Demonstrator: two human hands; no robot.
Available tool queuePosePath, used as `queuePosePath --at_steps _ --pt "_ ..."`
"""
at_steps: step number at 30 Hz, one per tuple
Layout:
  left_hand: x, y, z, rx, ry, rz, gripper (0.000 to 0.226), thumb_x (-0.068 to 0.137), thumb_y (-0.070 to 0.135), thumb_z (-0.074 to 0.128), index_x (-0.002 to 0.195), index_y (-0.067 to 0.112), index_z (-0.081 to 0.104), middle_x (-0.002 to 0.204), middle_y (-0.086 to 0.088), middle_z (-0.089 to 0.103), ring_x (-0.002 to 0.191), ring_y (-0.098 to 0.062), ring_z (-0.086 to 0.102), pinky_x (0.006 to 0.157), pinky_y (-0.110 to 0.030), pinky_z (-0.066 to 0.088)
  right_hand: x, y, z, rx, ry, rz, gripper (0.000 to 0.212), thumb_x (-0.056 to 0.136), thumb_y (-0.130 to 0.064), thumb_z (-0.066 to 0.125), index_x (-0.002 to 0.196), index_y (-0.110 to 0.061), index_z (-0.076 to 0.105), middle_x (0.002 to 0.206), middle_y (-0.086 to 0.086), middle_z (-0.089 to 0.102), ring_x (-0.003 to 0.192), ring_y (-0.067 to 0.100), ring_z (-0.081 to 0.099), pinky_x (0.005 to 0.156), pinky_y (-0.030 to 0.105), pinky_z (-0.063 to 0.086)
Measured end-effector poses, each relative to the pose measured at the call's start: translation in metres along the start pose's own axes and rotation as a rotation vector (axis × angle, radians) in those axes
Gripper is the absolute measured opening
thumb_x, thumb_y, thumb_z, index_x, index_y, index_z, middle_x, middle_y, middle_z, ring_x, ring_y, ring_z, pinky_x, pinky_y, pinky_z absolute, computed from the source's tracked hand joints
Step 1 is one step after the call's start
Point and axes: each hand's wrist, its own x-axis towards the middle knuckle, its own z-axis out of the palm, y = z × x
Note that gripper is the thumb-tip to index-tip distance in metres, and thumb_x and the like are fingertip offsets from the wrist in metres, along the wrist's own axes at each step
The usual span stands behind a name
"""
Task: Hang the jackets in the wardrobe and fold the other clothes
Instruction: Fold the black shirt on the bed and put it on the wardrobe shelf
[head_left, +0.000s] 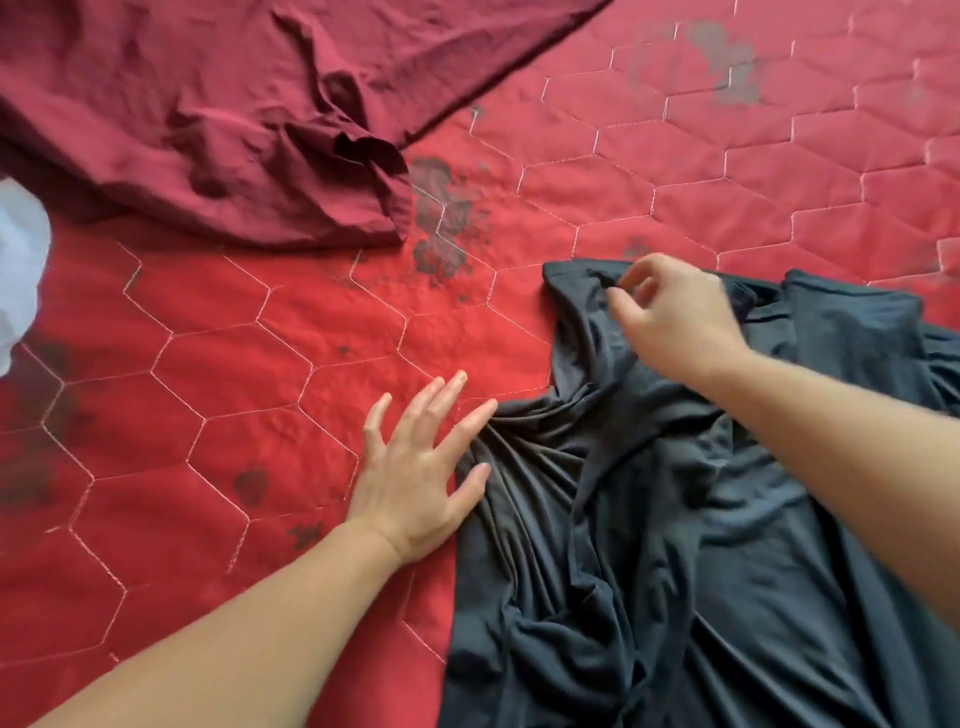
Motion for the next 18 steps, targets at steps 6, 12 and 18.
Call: queuePosePath --at_steps 6,12,18 --pt "0.002 -0.014 0.011 0.022 -0.078 -0.026 0.064 0.088 0.058 0.037 0.148 0.038 0.031 0.158 0.007 0.027 0.147 -0.016 0.022 0.116 -0.054 0.011 0.049 -0.049 0.042 -0.099 -0.185 0.021 0.030 0.084 -0.030 0.054 0.061 -0.012 0.049 0.065 0.010 0.058 0.074 0.034 0.064 0.068 0.034 0.051" --pt "0.003 -0.017 0.011 -0.011 -0.052 -0.005 0.068 0.084 0.056 0.045 0.147 0.029 0.040 0.156 0.007 0.033 0.145 -0.016 0.027 0.114 -0.055 0.015 0.103 -0.051 0.060 0.595 0.017 0.393 0.025 0.094 -0.019 0.052 0.069 -0.020 0.046 0.067 0.005 0.056 0.044 0.013 0.065 0.044 0.027 0.051" --pt "0.003 -0.017 0.009 -0.027 -0.019 -0.005 0.068 0.081 0.048 0.045 0.145 0.025 0.045 0.154 0.006 0.037 0.142 -0.017 0.034 0.113 -0.055 0.018 0.040 -0.042 0.059 0.446 0.119 0.012 0.017 0.085 -0.016 0.054 0.094 -0.024 0.066 0.085 -0.007 0.069 0.072 0.007 0.066 0.071 0.023 0.051"
